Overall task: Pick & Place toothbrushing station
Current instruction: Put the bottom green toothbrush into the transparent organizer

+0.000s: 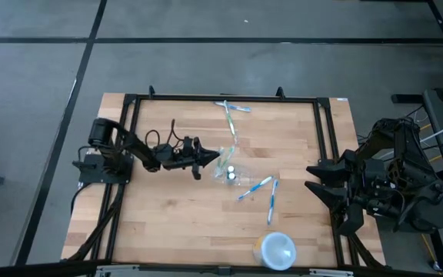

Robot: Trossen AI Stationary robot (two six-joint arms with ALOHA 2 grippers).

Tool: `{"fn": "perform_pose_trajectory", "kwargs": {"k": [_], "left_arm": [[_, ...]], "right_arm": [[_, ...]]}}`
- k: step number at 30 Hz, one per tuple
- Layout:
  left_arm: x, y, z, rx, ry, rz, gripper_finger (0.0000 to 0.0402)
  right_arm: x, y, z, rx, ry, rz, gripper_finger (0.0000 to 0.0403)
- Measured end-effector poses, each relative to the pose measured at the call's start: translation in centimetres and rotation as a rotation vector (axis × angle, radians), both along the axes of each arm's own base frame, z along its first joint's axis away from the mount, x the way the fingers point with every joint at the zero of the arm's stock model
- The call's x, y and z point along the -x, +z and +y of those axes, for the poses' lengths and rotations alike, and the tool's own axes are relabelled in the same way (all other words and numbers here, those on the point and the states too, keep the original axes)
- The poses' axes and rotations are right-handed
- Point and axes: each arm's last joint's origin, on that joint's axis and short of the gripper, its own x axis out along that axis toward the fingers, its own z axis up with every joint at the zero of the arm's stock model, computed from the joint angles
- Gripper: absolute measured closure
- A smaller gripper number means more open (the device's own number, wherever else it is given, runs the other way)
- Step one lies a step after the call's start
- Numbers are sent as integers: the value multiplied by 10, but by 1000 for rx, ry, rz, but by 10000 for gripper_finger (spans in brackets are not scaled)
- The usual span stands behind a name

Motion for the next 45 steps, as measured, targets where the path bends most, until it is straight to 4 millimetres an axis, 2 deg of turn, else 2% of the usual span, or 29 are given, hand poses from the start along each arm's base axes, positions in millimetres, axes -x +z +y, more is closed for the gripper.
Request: {"fn": "perform_pose_trajectory", "kwargs": {"k": [8, 17, 25, 40, 45], "left_arm": [[-2, -16, -6, 40, 11, 54, 400], [-2, -20, -11, 51, 34, 76, 400], [10, -30, -9, 82, 53, 129, 400], [11, -29, -10, 81, 41, 115, 397], [11, -26, -10, 73, 32, 103, 370]], "right_arm": [[0, 0, 0, -3, 0, -1, 201], [0, 0, 0, -8, 2, -4, 201], [0, 1, 0, -11, 8, -4, 201], [0, 1, 0, -11, 7, -4, 202], [0, 1, 0, -11, -1, -5, 202]]}}
